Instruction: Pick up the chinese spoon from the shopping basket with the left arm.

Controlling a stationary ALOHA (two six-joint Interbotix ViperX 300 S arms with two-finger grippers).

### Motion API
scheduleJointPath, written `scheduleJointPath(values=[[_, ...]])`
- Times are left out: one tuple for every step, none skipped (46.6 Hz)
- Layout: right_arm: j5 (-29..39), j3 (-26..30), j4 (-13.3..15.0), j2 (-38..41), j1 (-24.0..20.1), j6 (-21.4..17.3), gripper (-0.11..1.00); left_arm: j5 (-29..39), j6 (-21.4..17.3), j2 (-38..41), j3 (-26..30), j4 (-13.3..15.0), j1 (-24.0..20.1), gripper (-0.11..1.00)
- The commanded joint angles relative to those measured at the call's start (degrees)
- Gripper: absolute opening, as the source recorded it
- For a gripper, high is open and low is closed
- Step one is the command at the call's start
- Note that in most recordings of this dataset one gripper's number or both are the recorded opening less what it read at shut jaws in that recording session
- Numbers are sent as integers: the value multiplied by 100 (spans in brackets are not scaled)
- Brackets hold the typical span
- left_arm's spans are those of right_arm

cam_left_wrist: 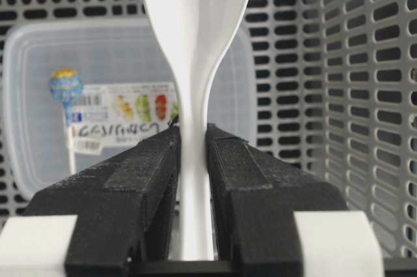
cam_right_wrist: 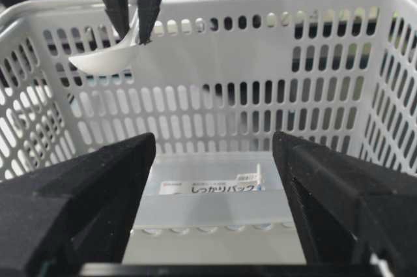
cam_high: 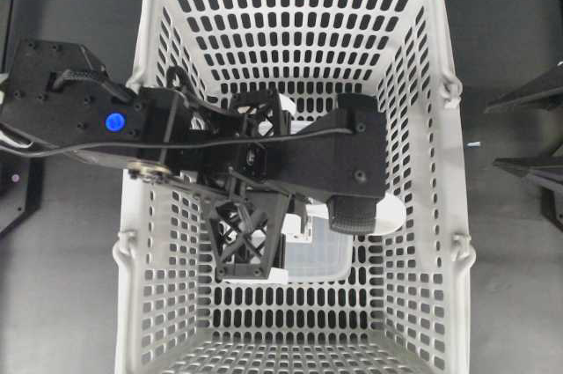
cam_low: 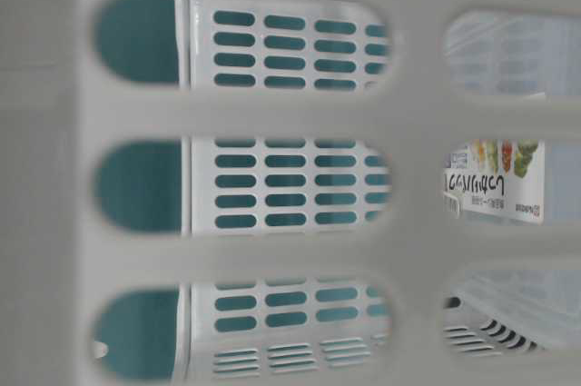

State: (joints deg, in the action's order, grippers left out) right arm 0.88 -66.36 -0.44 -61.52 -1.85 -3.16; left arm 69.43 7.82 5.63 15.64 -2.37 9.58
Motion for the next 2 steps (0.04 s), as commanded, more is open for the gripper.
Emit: scheduleJointPath(values=[[-26,35,-18,26,-18,-9,70,-35,-9,-79,53,-18,18,12],[-35,35,-18,26,-9,-9,70,-35,-9,-79,62,-9,18,12]])
